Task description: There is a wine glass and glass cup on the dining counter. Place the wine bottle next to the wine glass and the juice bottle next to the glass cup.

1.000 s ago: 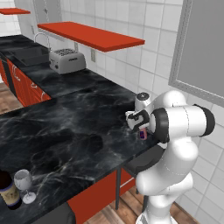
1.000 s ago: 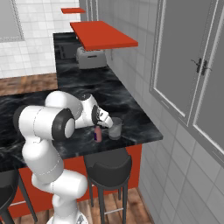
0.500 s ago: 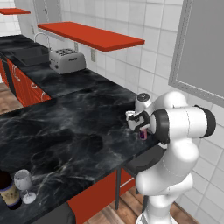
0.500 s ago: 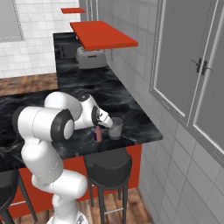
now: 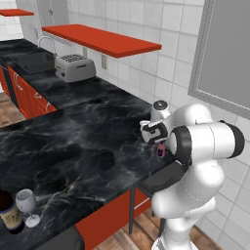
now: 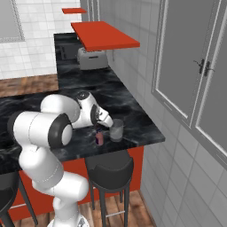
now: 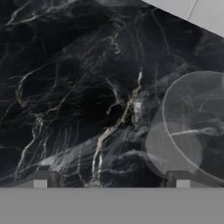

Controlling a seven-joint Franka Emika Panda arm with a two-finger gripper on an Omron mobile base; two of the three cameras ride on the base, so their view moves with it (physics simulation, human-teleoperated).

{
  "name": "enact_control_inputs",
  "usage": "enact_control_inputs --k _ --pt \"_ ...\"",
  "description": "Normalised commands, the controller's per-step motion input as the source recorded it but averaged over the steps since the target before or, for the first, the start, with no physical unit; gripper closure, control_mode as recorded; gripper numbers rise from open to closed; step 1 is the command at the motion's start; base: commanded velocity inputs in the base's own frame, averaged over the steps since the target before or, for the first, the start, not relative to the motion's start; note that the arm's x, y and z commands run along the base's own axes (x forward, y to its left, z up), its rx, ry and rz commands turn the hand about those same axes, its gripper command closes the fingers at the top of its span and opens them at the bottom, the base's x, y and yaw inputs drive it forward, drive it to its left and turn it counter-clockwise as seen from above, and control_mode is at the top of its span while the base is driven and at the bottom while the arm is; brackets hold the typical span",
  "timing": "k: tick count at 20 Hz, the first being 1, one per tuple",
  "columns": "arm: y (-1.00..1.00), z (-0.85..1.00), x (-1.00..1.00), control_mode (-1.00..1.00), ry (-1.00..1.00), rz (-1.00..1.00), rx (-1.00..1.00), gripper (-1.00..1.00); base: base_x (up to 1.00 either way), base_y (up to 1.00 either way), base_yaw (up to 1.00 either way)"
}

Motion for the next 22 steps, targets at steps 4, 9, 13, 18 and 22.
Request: enact_control_inputs --k 4,9,13,18,22 --pt "0.06 0.36 -0.01 -1.0 0.0 0.0 0.01 -1.0 0.0 0.0 0.0" --pt "0.02 0.38 -0.17 -1.0 0.0 0.0 0.0 -1.0 0.0 0.0 0.0" --pt "0.0 0.24 -0.51 -1.0 -0.08 0.0 0.0 -1.0 0.0 0.0 0.0" --pt "0.03 0.09 -0.68 -1.0 -0.14 0.0 0.01 -1.0 0.0 0.0 0.0" --pt "0.03 0.14 -0.65 -1.0 -0.08 0.0 0.06 -1.0 0.0 0.0 0.0"
